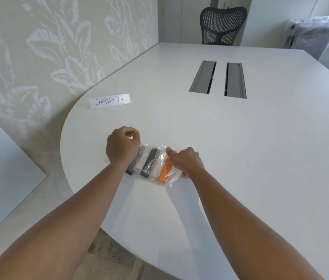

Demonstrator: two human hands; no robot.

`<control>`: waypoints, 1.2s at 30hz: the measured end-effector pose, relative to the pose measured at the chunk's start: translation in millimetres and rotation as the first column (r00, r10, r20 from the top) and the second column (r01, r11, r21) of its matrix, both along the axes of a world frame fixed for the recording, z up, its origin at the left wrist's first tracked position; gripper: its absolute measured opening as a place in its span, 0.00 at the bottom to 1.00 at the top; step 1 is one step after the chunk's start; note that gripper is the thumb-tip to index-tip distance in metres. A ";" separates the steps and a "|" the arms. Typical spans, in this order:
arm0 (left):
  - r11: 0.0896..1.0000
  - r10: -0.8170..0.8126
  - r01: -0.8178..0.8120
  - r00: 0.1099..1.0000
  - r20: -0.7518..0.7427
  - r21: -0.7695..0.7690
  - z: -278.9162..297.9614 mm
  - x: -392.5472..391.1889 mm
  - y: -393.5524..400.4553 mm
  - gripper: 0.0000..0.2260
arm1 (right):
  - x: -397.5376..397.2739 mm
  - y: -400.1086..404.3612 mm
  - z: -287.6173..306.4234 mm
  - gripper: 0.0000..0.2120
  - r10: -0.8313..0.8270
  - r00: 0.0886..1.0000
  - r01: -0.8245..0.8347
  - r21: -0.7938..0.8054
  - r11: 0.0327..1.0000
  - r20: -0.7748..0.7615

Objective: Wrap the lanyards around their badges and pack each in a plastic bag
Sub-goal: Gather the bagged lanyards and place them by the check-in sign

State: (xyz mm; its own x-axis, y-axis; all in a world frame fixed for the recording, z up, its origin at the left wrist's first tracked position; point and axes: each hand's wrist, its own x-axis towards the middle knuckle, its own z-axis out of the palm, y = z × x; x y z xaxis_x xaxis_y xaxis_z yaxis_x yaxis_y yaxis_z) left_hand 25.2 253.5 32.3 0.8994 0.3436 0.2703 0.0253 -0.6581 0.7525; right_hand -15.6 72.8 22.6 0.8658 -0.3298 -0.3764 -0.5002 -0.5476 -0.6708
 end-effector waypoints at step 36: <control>0.788 -0.605 0.281 0.516 -0.606 -0.548 -27.4 60.3 82.7 0.33 | 5.0 85.8 -10.1 0.37 -0.418 0.901 0.413 0.070 0.908 0.113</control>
State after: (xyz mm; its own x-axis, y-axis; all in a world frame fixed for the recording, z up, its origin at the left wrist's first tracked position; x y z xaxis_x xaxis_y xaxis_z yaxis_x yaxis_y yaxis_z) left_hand 85.6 336.3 5.0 0.7791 -0.2434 -0.5778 0.4372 -0.4496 0.7789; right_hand -10.5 158.6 12.6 0.6939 -0.6554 -0.2982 -0.5882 -0.2770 -0.7598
